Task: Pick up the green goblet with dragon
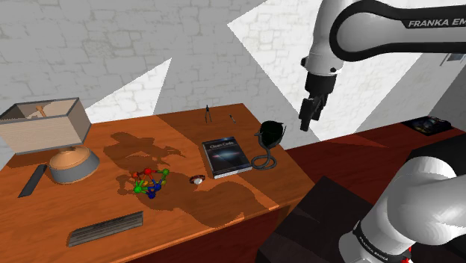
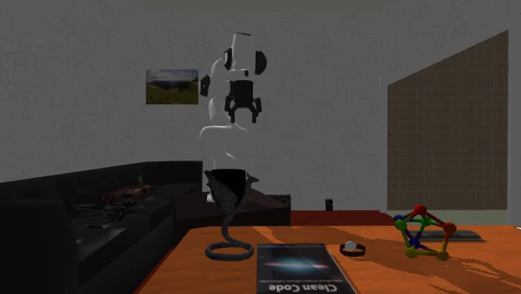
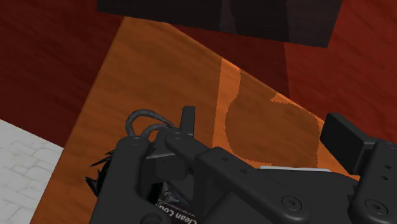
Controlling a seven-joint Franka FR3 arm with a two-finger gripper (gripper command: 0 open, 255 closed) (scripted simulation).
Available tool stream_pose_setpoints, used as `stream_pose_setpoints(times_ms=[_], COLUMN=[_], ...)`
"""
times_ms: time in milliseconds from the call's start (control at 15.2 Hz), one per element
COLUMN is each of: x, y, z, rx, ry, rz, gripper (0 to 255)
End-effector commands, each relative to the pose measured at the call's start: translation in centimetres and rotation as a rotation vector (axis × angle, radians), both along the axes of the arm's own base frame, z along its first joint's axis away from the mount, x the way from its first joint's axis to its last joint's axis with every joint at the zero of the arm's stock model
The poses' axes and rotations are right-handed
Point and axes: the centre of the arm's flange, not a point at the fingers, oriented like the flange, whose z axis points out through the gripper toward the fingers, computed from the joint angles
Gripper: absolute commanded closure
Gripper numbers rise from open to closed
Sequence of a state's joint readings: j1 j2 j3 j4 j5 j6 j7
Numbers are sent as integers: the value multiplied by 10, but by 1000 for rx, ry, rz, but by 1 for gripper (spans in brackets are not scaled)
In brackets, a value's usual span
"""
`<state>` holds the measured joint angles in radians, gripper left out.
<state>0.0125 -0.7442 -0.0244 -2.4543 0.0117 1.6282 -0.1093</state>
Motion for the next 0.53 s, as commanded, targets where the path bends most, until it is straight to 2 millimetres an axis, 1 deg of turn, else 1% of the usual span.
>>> stream_pose_setpoints(times_ms=[0,264,462], x=[0,45,79], y=[0,-15,-22], z=[0,-28,-51], rx=[0,-31,-54], ry=[0,38,66], rz=[0,162,283], gripper=[0,0,0])
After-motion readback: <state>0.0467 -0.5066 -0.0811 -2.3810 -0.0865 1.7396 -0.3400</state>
